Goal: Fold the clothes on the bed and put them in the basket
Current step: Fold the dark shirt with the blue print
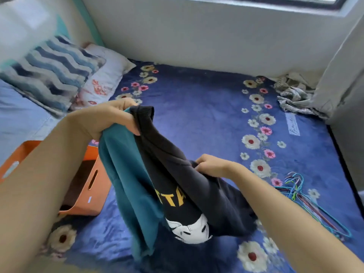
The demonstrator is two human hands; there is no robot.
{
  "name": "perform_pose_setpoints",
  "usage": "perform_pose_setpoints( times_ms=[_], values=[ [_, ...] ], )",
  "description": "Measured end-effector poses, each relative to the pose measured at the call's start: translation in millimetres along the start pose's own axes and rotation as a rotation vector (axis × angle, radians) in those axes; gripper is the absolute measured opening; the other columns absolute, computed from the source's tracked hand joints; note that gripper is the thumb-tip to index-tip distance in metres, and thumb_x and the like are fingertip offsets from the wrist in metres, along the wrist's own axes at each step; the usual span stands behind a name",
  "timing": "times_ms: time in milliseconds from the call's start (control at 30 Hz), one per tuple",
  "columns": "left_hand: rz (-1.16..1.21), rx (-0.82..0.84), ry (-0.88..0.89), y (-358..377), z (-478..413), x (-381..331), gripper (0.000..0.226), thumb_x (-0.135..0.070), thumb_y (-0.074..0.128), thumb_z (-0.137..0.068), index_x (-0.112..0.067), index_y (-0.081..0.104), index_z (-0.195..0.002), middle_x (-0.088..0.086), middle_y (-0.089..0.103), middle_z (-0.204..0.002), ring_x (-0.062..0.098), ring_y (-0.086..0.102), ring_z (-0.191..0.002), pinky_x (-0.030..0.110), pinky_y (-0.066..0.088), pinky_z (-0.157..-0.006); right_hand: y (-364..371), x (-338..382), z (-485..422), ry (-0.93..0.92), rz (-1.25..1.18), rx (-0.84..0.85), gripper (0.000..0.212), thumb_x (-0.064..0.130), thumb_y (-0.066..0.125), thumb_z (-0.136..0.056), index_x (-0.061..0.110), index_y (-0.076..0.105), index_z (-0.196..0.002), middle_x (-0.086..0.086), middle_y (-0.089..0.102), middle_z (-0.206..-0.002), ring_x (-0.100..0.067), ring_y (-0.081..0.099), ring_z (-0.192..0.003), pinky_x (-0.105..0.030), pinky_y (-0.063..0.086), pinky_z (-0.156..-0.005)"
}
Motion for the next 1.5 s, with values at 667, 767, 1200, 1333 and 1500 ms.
perform_pose_setpoints(
  times_ms=[667, 767, 1200, 1333, 1500],
  values=[
    [-1.380, -0.687, -0.272, -162.3, -138.6, -50.9, 0.014, -0.025, 0.058, -0.089, -0.018, 0.065, -0.098, 0.011, 0.061, -0.098, 0.034, 0.062, -0.091, 0.042, 0.050, -0.083, -289.4, -67.3, 106.0, 0.490, 0.520, -0.931, 0.020, 0.017, 0.052, -0.090, 0.012, 0.058, -0.109, -0.013, 0.059, -0.120, -0.034, 0.059, -0.110, -0.036, 0.045, -0.077],
    [-1.208, -0.885, -0.175, -169.3, -153.8, -54.3, 0.025, -0.007, 0.050, -0.089, -0.019, 0.064, -0.105, 0.020, 0.056, -0.100, 0.043, 0.061, -0.092, 0.042, 0.048, -0.072, -317.6, -92.0, 88.9, 0.411, 0.139, -1.015, 0.025, 0.012, 0.048, -0.089, 0.022, 0.063, -0.105, -0.011, 0.065, -0.115, -0.033, 0.065, -0.096, -0.029, 0.051, -0.068],
    [-0.293, -1.082, 0.688, -129.6, -125.6, -76.0, 0.029, -0.007, 0.042, -0.088, -0.035, 0.041, -0.093, -0.025, 0.056, -0.105, -0.003, 0.052, -0.093, 0.020, 0.040, -0.085, -325.6, -80.8, 127.2, -0.195, -0.478, -1.590, 0.042, 0.015, 0.044, -0.087, 0.002, 0.060, -0.123, -0.015, 0.061, -0.128, -0.020, 0.055, -0.115, -0.031, 0.041, -0.105],
    [-0.541, -0.916, 0.783, -97.6, -93.3, -16.1, 0.049, 0.008, 0.042, -0.083, -0.036, 0.038, -0.104, -0.014, 0.045, -0.125, 0.007, 0.050, -0.111, 0.022, 0.037, -0.096, -267.2, -94.3, 120.9, -0.204, -0.084, -1.481, 0.048, -0.001, 0.044, -0.079, -0.003, 0.061, -0.124, -0.020, 0.046, -0.146, -0.031, 0.044, -0.134, -0.020, 0.028, -0.111],
    [-0.628, -0.641, 0.291, -61.9, -88.3, 162.0, 0.043, -0.002, 0.038, -0.081, -0.027, 0.055, -0.112, 0.018, 0.058, -0.124, 0.037, 0.056, -0.114, 0.027, 0.034, -0.101, -154.6, -170.5, 53.3, 0.066, 0.034, -1.148, 0.050, -0.007, 0.059, -0.080, 0.012, 0.064, -0.126, -0.006, 0.042, -0.152, -0.034, 0.051, -0.127, -0.044, 0.045, -0.097]
  ],
)
Point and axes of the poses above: each hand's wrist, its own z-axis away from the middle knuckle, its own y-axis out of the palm, x = y × z, the point moved 10 cm from there along -z, towards the middle knuckle
